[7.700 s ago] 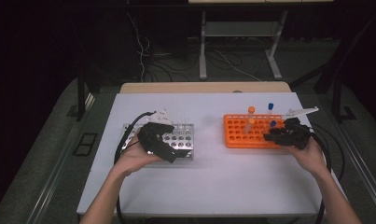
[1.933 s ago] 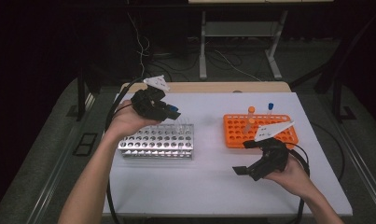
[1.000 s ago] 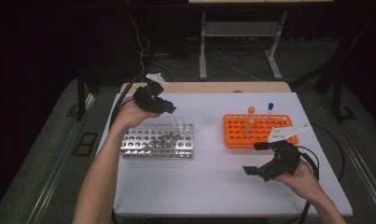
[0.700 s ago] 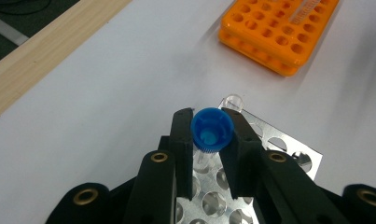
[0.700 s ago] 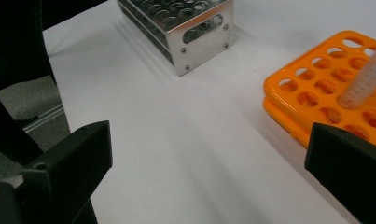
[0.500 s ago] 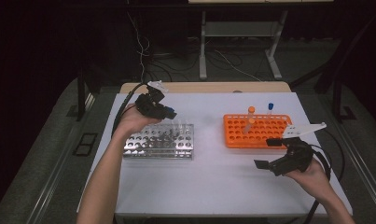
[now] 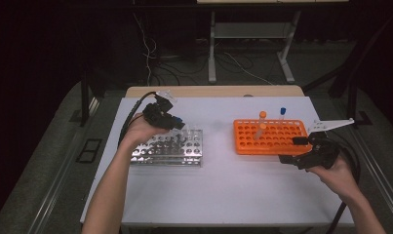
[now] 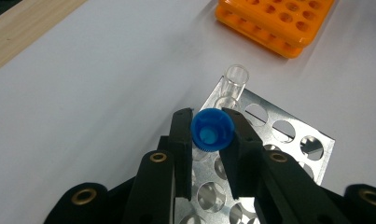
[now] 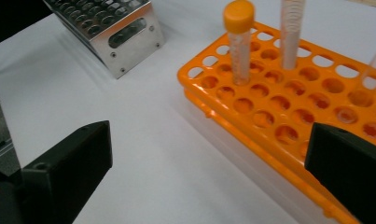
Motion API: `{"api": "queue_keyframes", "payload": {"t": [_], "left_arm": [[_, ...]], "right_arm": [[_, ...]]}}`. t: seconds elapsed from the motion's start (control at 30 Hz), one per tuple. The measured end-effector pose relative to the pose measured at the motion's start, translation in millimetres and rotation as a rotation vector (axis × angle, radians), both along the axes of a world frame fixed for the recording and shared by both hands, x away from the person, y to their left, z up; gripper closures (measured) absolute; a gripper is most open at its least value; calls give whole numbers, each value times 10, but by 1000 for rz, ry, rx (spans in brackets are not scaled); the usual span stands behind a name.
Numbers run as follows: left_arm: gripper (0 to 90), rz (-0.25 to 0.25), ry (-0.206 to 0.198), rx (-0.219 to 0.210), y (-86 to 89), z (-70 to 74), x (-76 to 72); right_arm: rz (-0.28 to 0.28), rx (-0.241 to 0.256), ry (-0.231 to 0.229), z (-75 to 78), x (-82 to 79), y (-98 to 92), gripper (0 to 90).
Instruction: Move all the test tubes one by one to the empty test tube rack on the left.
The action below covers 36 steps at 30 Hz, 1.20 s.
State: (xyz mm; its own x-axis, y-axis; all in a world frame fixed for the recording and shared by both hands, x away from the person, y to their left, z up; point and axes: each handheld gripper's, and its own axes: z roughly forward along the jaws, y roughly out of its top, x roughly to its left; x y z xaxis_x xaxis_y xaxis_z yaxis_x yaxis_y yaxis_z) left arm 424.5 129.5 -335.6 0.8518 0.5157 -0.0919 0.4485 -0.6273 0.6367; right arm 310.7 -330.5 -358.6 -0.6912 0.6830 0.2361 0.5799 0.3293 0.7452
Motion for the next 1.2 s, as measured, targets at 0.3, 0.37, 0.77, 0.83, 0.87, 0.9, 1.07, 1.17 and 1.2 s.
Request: {"api": "queue_keyframes", "payload": {"t": [0.3, 0.37, 0.77, 0.83, 0.87, 0.9, 1.07, 1.17, 1.2], "left_arm": [[518, 41, -14, -63, 58, 147, -106], [437, 54, -16, -71, 71, 187, -154], [0, 116, -42, -141, 150, 338, -471], [0, 130, -55, -142, 164, 337, -531], [0, 131, -59, -144, 172, 336, -561], [0, 129, -63, -150, 180, 333, -589], [0, 122, -79, -159, 185, 295, -719], [0, 110, -76, -166, 174, 253, -792], [0, 103, -76, -167, 168, 235, -813]], "right_arm": [[-33, -9, 6, 21, 174, -116, 3], [-38, -16, 10, 28, 222, -130, 3], [-80, -33, 13, -20, 549, -153, 3], [-91, -38, 15, -42, 608, -157, 3], [-97, -45, 10, -54, 638, -160, 4], [-103, -49, 10, -65, 665, -162, 4], [-136, -39, 13, -149, 795, -210, 60], [-157, -40, 14, -203, 870, -244, 134], [-162, -37, 9, -217, 890, -253, 157]]}}
